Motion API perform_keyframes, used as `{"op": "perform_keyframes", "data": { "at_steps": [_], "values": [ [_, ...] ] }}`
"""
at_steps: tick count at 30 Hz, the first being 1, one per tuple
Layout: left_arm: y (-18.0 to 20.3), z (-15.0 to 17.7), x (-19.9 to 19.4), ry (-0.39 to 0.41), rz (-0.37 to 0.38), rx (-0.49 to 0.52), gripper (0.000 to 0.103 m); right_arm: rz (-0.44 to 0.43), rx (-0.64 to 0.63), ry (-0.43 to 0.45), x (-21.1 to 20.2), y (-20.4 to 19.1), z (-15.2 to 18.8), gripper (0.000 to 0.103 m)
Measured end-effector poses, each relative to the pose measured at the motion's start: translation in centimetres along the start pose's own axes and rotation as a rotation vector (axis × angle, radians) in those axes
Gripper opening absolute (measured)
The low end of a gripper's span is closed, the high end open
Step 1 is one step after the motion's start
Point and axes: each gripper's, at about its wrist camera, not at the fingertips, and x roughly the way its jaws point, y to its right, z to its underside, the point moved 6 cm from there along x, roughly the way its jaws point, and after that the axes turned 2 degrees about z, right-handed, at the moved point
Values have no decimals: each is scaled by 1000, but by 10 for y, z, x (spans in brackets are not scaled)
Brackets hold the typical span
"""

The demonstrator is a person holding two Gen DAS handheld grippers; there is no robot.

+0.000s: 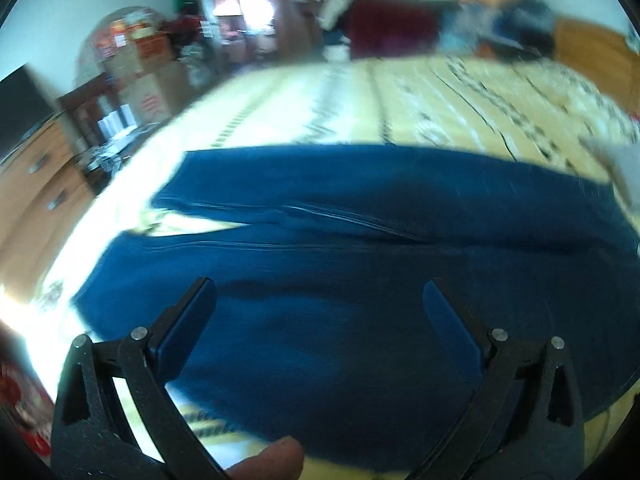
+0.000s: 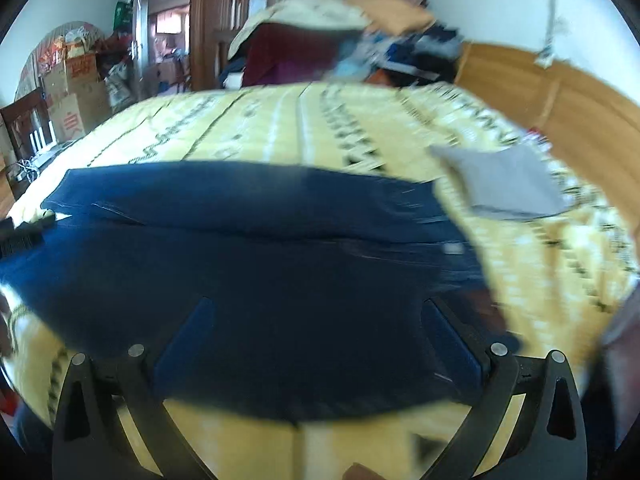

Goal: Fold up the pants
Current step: 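Lower both tools over the jeans waistband and hold them open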

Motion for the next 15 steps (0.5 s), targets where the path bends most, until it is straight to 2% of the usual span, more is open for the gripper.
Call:
{"op": "perform_keyframes", "data": {
  "at_steps": [2, 3, 6, 8, 11, 15],
  "values": [
    [18, 4, 27, -70, 55, 9, 103, -24, 9, -64, 46, -21, -9, 103],
    [23, 7, 37, -101, 59, 12, 103, -34, 13, -99, 68, -25, -8, 103],
    [26, 16, 67, -167, -3, 33, 103, -3, 27, -163, 126, -37, -7, 103],
    [24, 20, 75, -187, 1, 18, 103, 31, 56, -195, 153, -34, -1, 103],
    [23, 21, 73, -192, -9, 22, 103, 70, 77, -212, 174, -31, 13, 103],
    [20, 26, 66, -182, -2, -3, 103, 115, 43, -190, 171, -32, 18, 103]
  ]
}}
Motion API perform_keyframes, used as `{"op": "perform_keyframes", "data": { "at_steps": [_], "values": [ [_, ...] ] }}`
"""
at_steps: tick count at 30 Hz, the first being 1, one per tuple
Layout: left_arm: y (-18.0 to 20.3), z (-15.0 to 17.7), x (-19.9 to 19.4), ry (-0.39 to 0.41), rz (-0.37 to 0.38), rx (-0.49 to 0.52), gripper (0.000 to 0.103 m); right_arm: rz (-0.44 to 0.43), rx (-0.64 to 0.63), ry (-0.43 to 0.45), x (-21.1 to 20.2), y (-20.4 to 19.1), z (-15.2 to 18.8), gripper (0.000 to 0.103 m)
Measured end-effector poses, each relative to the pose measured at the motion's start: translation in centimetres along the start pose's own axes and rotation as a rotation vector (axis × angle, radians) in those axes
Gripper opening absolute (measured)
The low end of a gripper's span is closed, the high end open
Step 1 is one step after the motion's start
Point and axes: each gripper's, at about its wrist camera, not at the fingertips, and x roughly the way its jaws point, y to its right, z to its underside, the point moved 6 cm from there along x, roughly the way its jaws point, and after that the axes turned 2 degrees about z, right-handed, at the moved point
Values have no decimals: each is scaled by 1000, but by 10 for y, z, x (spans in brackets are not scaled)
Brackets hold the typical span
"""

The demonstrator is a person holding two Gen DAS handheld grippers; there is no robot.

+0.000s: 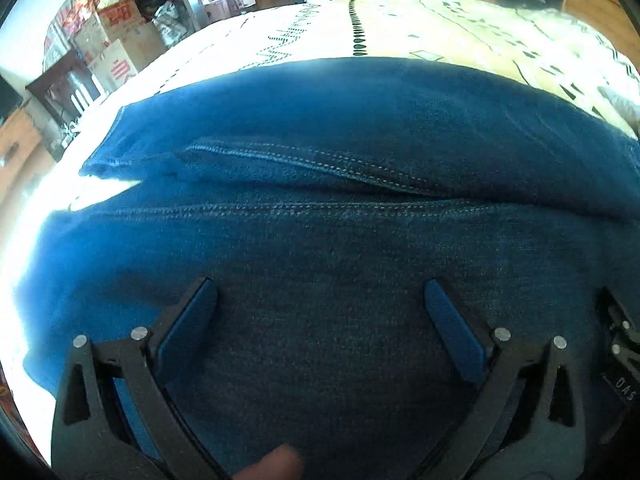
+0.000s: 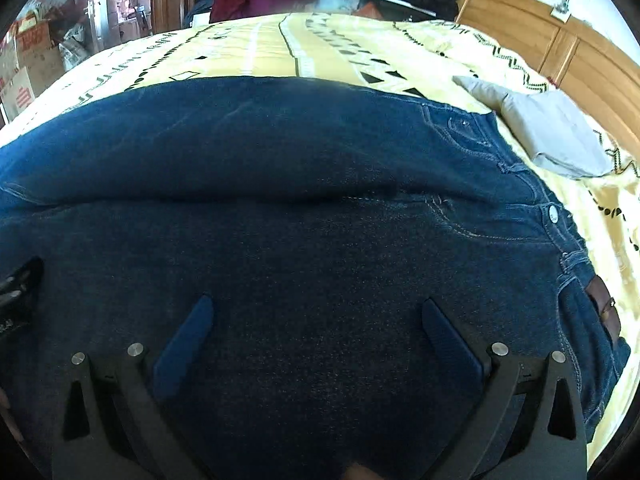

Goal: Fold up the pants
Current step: 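Lower both tools over the jeans waistband and hold them open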

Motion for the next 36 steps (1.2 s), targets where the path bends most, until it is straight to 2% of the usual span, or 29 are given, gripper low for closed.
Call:
{"op": "perform_keyframes", "data": {
  "at_steps": [9, 36],
  "values": [
    [-9, 6, -3, 3, 2, -15, 103, 0, 4, 2, -5, -3, 2, 103],
    [-3, 5, -5, -1, -3, -27, 103, 15, -6, 5, -7, 4, 0, 103]
  ]
}}
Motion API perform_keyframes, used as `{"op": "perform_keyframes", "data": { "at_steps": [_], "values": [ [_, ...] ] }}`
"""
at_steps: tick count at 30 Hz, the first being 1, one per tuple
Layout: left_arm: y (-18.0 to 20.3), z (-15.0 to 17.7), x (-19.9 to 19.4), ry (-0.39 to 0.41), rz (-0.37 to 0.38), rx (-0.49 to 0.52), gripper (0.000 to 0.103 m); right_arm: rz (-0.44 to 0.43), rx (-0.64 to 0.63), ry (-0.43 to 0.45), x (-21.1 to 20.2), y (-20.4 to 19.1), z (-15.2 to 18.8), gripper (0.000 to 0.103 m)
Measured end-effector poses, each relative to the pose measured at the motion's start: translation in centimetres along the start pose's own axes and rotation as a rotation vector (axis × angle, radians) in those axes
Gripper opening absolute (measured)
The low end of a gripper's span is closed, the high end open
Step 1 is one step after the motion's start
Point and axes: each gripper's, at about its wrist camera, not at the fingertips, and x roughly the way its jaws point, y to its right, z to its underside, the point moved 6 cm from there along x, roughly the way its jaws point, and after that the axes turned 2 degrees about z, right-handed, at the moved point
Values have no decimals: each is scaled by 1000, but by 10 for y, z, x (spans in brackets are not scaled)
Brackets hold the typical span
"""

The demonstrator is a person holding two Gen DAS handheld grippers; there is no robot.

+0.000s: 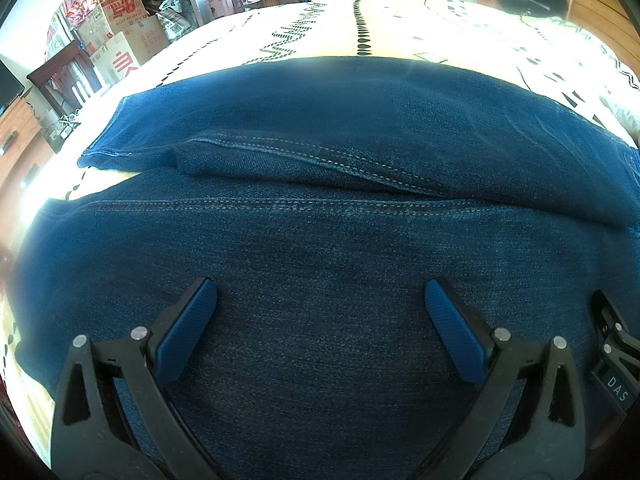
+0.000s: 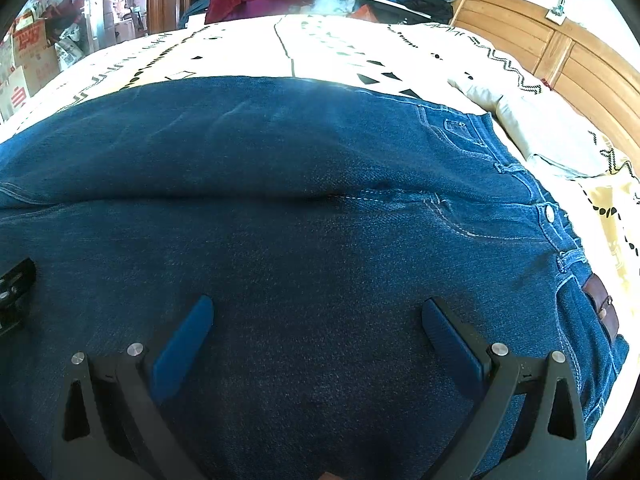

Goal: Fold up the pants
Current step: 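Lower both tools over the jeans waistband and hold them open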

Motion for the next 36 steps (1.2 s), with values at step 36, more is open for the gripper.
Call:
{"op": "perform_keyframes", "data": {
  "at_steps": [36],
  "values": [
    [0, 1, 1, 0, 0, -3, 103, 3, 4, -4, 2, 1, -1, 103]
  ]
}}
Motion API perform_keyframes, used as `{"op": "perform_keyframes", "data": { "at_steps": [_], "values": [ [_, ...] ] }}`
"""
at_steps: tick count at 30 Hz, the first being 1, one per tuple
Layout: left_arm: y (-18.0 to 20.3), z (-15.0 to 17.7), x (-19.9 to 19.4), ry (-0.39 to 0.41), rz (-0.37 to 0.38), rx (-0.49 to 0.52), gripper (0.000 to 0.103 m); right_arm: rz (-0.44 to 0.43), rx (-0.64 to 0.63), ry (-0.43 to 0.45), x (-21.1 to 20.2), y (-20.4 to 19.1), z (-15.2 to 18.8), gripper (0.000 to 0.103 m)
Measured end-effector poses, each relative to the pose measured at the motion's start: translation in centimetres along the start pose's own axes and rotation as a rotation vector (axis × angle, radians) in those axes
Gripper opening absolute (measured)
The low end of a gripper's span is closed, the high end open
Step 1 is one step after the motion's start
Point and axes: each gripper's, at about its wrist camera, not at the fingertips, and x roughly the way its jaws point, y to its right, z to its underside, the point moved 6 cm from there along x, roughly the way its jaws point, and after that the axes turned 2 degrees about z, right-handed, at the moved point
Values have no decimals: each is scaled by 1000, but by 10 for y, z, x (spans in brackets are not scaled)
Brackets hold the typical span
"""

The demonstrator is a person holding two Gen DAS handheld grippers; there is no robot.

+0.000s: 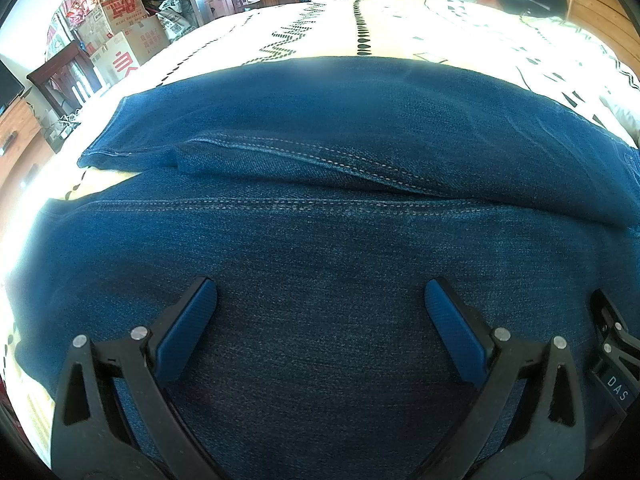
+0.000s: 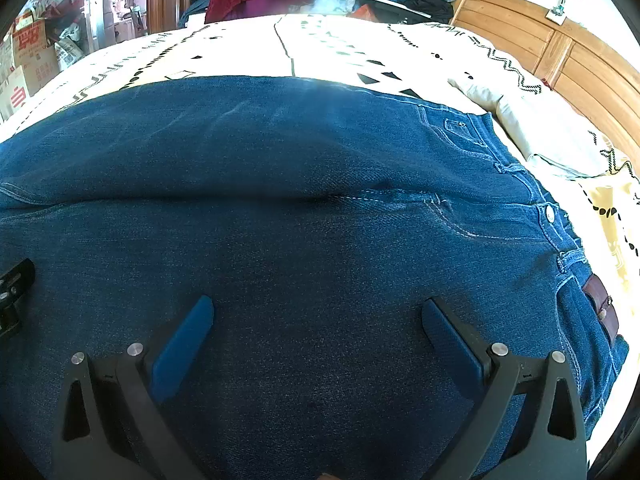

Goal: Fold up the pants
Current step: 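Lower both tools over the jeans waistband and hold them open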

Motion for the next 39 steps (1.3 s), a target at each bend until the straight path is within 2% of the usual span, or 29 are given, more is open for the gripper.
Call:
{"op": "perform_keyframes", "data": {
  "at_steps": [29, 39],
  "values": [
    [0, 2, 0, 1, 0, 0, 103, -48, 39, 0, 4, -1, -1, 103],
    [6, -5, 7, 1, 12, -9, 103, -18, 22, -5, 3, -5, -1, 103]
  ]
}}
